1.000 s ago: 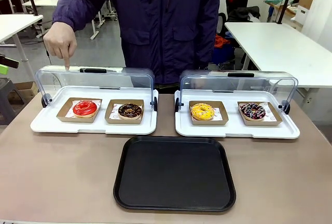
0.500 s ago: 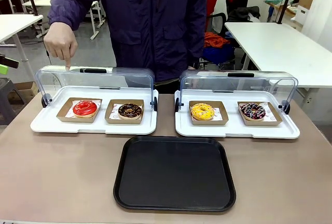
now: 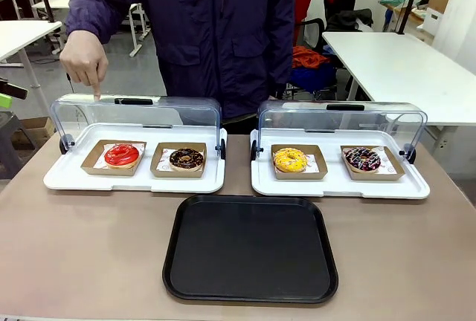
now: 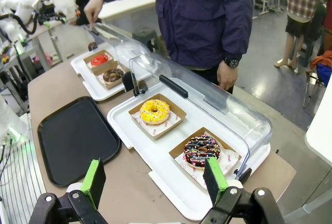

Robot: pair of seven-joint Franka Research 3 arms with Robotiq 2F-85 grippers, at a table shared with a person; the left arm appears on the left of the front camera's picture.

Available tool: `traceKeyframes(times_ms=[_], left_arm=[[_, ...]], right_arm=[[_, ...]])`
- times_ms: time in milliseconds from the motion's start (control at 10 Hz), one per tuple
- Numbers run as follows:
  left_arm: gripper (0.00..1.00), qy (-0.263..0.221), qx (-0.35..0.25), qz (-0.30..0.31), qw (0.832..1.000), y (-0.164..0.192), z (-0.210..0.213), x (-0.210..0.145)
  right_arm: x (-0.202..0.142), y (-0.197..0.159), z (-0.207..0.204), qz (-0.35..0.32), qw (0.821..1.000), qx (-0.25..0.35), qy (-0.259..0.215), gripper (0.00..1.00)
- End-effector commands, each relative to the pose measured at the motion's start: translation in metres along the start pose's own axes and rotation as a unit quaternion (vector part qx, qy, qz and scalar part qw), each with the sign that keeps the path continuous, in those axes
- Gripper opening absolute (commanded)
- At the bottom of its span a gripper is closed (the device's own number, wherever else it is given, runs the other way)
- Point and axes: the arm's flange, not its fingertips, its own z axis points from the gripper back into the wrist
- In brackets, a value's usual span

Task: Move the first donut from the left to the tray.
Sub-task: Pick up the Paper togo box containing the Donut indicated by the person and place it on the Handle tray.

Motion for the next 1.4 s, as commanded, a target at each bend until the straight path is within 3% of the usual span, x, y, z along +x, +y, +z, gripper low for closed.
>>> traceKeyframes(times_ms=[0,200,500,800,1000,1300], left_arm=[[1.0,0.071,-0.01,-0.023,0.997,-0.007,-0.016,0.019],[1.0,0.17,-0.012,-0.039,0.985,-0.016,-0.043,0.031],[1.0,0.271,0.048,-0.098,0.956,-0.018,-0.105,0.022],[1.0,0.301,0.088,-0.162,0.936,-0.019,-0.152,-0.009],[1.0,0.312,0.097,-0.17,0.93,-0.013,-0.172,-0.023],[1.0,0.317,0.092,-0.159,0.931,-0.015,-0.169,-0.018]], right_arm=[[0.002,-0.004,0.0,0.012,1.0,0.001,-0.011,1.0],[0.002,-0.004,0.0,0.012,1.0,0.001,-0.011,1.0],[0.002,-0.004,0.0,0.012,1.0,0.001,-0.011,1.0],[0.002,-0.004,0.0,0.012,1.0,0.001,-0.011,1.0],[0.002,-0.004,0.0,0.012,1.0,0.001,-0.011,1.0],[0.002,-0.004,0.0,0.012,1.0,0.001,-0.011,1.0]])
